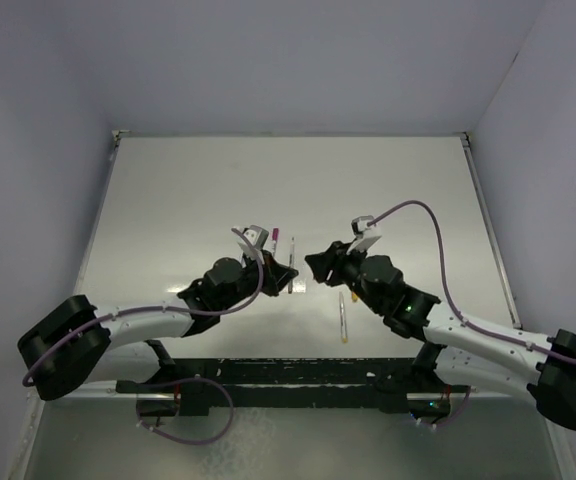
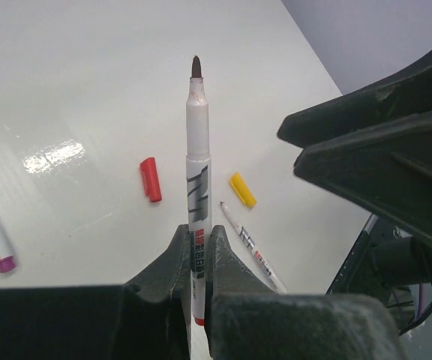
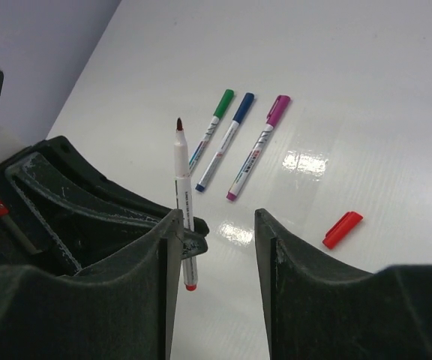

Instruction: Insert the pens into the pen caps

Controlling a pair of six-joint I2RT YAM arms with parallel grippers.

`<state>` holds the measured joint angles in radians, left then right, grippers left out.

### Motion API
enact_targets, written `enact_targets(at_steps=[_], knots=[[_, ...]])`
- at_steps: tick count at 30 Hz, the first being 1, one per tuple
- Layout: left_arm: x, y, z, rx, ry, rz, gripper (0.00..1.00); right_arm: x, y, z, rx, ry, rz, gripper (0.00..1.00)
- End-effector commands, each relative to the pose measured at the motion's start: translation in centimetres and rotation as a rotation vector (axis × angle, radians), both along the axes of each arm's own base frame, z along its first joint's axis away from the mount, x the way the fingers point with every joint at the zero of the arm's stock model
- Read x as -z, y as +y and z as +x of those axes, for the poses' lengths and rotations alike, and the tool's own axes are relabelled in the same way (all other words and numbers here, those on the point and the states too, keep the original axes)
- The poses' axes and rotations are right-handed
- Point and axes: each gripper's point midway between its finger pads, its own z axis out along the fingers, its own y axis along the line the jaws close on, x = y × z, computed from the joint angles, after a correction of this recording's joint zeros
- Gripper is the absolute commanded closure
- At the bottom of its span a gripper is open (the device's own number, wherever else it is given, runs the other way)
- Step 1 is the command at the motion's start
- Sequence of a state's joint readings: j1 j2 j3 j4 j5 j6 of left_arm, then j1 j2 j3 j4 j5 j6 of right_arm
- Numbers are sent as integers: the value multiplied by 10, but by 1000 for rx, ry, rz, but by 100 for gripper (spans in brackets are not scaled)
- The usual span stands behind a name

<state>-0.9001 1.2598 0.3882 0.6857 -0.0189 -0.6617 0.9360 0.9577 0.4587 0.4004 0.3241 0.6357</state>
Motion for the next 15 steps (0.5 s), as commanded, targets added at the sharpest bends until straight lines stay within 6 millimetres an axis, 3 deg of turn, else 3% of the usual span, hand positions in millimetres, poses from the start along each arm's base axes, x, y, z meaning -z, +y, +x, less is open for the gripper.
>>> enact_targets(at_steps=[1,6,15], knots=[[3,21,6,-96,22,74,100,-24,-18,9,121,31,-6,57],[14,37,6,-135,54,195,100,6,-37,12,236,178,-194,66],[32,44,-2,-95,104,325,100,64,-18,12,193,338,-384,68]])
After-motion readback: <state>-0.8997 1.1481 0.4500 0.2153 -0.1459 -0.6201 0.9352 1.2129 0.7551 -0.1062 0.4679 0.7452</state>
